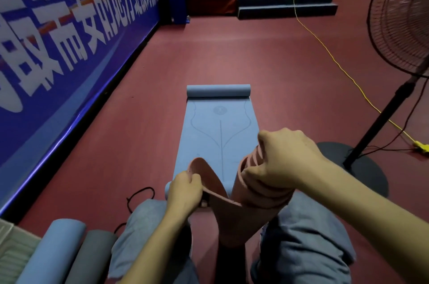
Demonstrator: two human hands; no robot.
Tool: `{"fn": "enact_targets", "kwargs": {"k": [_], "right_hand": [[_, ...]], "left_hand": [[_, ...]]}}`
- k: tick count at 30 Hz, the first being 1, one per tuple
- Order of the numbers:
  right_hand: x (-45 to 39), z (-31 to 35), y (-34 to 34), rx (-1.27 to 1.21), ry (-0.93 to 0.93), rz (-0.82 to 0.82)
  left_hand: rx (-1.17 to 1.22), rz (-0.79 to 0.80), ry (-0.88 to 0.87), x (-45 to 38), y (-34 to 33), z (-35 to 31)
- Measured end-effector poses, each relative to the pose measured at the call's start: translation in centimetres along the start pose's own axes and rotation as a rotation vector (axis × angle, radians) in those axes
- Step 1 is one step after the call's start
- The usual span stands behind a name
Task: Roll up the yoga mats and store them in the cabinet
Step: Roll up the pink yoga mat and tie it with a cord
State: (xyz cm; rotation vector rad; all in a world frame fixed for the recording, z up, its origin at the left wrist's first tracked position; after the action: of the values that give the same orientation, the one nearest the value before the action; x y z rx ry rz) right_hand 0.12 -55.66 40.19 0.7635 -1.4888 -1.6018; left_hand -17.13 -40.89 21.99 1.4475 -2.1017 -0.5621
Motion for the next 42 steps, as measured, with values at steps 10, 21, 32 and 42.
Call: {"fn": "enact_targets", "kwargs": {"k": [10,21,32,42], "right_hand": [[-0.6,1.8,-3.9,-0.001,0.178,0.111],[-4.0,1.2,-10.2,-0.096,0.187,0.169],[-3.6,1.8,-9.4,-0.084,0.235,0.152],[-2.5,1.0,-11.3,-0.076,0.224,0.138]], "left_hand": [[-0.139,0.183,-0.126,0.5,-3.2,-3.2],[0.009,0.287,-0.101,1.6,-4.1,-3.7],[0.046,0.155,-0.169,3.0,-2.9,-3.5],[0.014,0.194,-0.116,2.7,-3.1,-2.5]]}}
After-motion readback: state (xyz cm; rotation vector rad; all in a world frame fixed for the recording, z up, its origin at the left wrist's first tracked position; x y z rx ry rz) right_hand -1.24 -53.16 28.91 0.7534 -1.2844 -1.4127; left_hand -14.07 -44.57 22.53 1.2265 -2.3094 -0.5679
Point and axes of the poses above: each hand's wrist, its own x-axis away from the middle knuckle, its own y-axis out of the back of the hand, z = x × y, the point moved 10 cm from there along -x, towards the middle knuckle, and after that the axes turned 4 degrees about -x, right-handed, at the moved point
